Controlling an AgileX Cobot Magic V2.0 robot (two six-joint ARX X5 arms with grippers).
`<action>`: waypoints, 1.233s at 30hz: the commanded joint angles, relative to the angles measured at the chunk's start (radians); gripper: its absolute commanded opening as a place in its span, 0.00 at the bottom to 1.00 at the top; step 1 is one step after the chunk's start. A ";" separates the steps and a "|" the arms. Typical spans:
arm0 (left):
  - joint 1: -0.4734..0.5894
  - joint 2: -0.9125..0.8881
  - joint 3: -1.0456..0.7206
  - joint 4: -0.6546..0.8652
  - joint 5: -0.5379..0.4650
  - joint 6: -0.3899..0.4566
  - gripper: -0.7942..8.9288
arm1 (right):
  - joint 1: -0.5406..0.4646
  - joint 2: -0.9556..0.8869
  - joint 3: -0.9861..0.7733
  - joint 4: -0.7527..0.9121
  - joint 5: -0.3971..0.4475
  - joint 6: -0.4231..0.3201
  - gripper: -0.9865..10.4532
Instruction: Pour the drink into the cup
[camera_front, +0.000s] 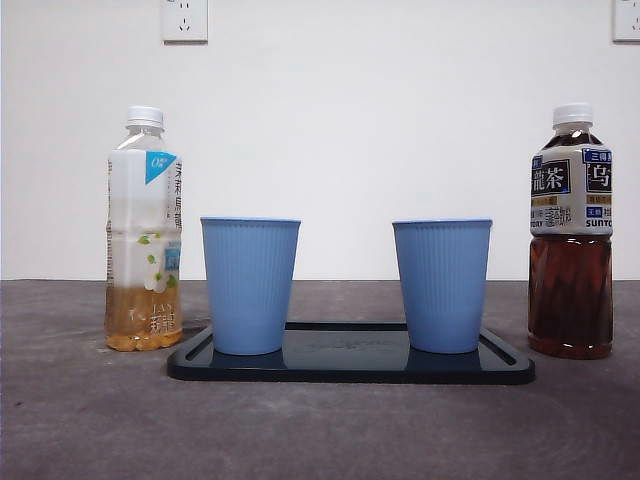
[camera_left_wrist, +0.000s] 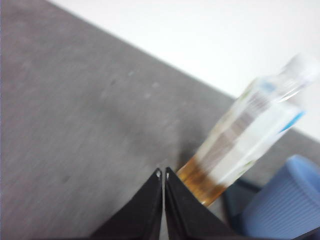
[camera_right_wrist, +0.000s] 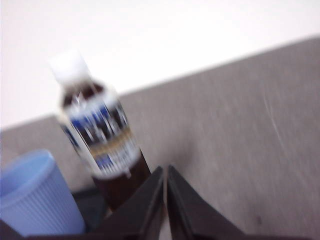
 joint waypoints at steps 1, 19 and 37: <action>0.002 0.009 0.071 0.008 0.023 -0.017 0.09 | -0.001 -0.001 0.067 0.008 0.001 0.017 0.09; 0.001 0.416 0.518 -0.344 0.274 0.302 0.09 | 0.000 0.340 0.522 -0.382 -0.193 -0.190 0.09; -0.098 0.666 0.682 -0.561 0.423 0.496 0.17 | 0.061 0.592 0.679 -0.700 -0.393 -0.354 0.12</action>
